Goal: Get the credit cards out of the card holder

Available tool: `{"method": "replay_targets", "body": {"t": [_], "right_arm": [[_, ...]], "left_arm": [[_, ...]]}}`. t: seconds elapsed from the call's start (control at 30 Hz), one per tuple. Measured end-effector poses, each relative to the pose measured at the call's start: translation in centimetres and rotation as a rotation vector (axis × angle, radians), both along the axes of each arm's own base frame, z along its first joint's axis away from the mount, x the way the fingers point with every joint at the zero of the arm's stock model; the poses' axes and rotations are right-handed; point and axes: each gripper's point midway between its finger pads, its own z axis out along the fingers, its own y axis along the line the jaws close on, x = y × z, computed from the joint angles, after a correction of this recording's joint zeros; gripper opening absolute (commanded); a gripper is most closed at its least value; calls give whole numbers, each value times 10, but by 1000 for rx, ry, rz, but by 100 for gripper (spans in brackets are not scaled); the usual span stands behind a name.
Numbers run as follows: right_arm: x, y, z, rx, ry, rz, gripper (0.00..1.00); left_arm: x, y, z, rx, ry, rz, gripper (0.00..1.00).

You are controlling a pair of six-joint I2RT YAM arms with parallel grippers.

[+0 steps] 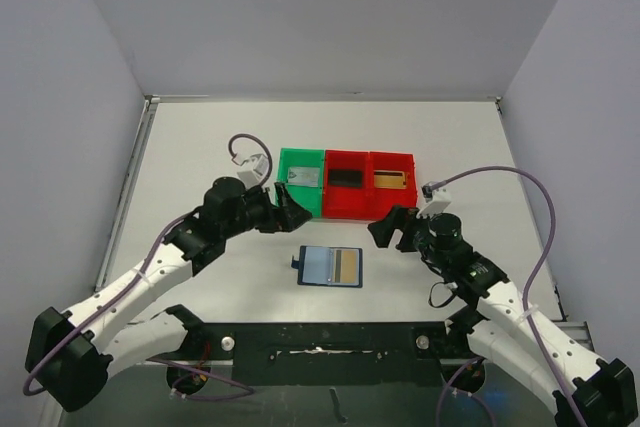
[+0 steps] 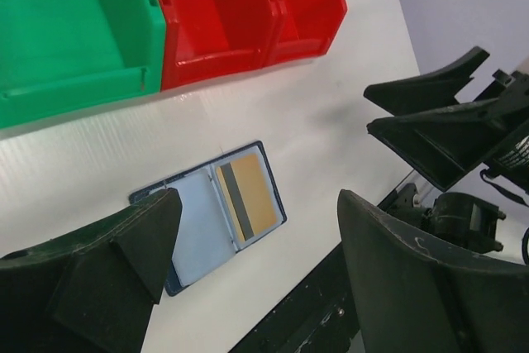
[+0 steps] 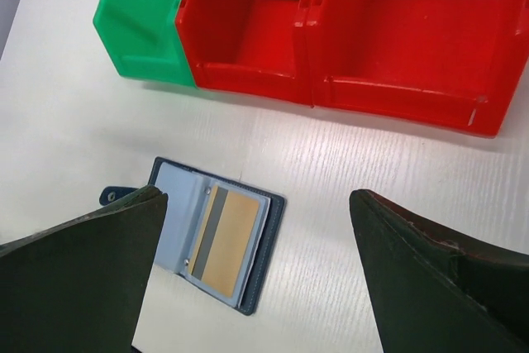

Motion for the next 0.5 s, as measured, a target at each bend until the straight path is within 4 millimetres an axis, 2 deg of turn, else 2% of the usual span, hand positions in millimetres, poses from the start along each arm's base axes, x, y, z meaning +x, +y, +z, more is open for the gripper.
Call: {"method": "replay_targets", "body": {"t": [0.13, 0.27, 0.4, 0.5], "right_arm": [[-7, 10, -13, 12, 71, 51, 98], [-18, 22, -24, 59, 140, 84, 88], [-31, 26, -43, 91, 222, 76, 81], [-30, 29, -46, 117, 255, 53, 78]], "left_arm": [[-11, -22, -16, 37, 12, -60, 68], [-12, -40, -26, 39, 4, -95, 62], [-10, -49, -46, 56, 47, -99, 61], [-13, -48, -64, 67, 77, -97, 61]]}}
